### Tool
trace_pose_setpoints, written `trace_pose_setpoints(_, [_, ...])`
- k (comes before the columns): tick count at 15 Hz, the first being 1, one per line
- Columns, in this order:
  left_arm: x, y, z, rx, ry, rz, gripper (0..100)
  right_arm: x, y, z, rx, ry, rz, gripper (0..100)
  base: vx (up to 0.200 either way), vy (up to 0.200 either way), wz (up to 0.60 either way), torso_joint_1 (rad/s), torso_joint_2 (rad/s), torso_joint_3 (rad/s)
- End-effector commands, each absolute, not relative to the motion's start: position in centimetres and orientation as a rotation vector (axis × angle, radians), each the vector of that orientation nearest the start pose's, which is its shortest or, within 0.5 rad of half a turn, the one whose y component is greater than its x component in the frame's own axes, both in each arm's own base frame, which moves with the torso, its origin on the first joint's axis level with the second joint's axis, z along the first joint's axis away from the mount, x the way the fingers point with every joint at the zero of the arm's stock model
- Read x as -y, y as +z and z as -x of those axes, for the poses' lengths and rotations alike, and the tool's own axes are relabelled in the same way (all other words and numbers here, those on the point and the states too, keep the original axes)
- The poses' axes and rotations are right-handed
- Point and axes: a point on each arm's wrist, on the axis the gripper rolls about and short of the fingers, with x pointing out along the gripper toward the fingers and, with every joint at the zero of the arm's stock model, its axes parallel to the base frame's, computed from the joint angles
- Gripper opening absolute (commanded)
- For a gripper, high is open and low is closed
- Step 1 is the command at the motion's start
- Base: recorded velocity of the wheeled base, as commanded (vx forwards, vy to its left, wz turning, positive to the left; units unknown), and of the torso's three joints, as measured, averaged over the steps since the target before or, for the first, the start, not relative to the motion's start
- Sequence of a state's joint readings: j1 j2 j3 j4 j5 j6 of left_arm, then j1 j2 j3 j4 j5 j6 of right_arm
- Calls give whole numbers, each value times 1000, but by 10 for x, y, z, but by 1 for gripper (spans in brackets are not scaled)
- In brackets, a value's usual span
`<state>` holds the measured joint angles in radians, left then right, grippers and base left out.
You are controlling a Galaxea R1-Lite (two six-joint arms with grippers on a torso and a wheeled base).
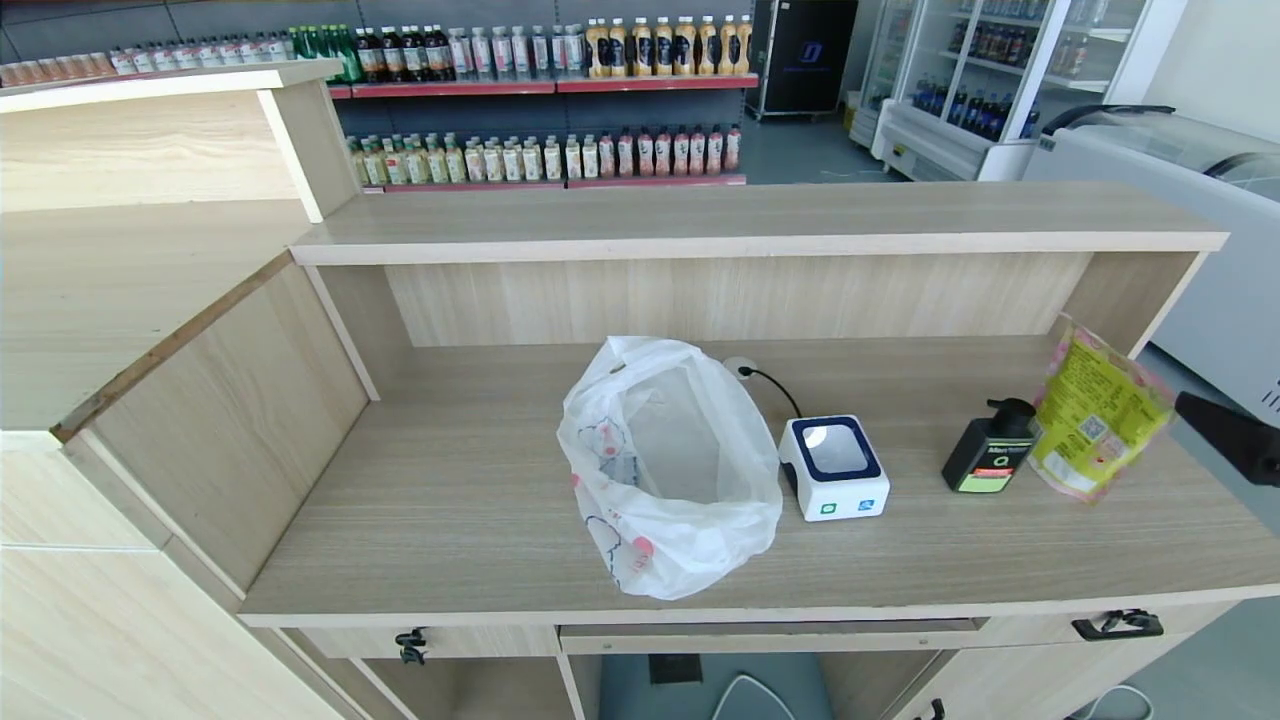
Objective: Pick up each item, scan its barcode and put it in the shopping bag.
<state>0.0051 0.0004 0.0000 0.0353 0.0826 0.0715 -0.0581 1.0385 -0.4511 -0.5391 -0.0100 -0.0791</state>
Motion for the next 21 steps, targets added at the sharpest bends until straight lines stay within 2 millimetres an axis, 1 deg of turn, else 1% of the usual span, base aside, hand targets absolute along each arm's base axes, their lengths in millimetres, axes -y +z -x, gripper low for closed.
trace_pose_setpoints(1, [-2, 72, 23, -38, 86, -73, 100, 31, 187, -209, -205, -65, 122, 100, 0, 0, 0, 0, 0, 0])
trace_pose_setpoints(4, [-2, 72, 23, -38, 86, -72, 100, 36, 168, -227, -261, -48, 149, 100, 0, 0, 0, 0, 0, 0])
trace_pose_setpoints(9, [-2, 72, 23, -38, 86, -73, 100, 44, 132, -239, -324, -58, 182, 100, 0, 0, 0, 0, 0, 0])
trace_pose_setpoints(10, [-2, 72, 23, -38, 86, -72, 100, 44, 129, -240, -338, -54, 192, 100, 0, 0, 0, 0, 0, 0])
trace_pose_setpoints(12, [-2, 72, 23, -38, 88, -73, 100, 47, 113, -251, -383, -45, 202, 100, 0, 0, 0, 0, 0, 0])
trace_pose_setpoints(16, [-2, 72, 23, -38, 86, -72, 100, 50, 100, -268, -371, -47, 203, 100, 0, 0, 0, 0, 0, 0])
trace_pose_setpoints(18, [-2, 72, 23, -38, 86, -72, 100, 52, 91, -277, -368, -16, 197, 100, 0, 0, 0, 0, 0, 0])
trace_pose_setpoints(20, [-2, 72, 23, -38, 88, -73, 100, 53, 87, -285, -355, -4, 199, 100, 0, 0, 0, 0, 0, 0])
trace_pose_setpoints(21, [-2, 72, 23, -38, 86, -73, 100, 54, 86, -296, -333, 1, 201, 100, 0, 0, 0, 0, 0, 0])
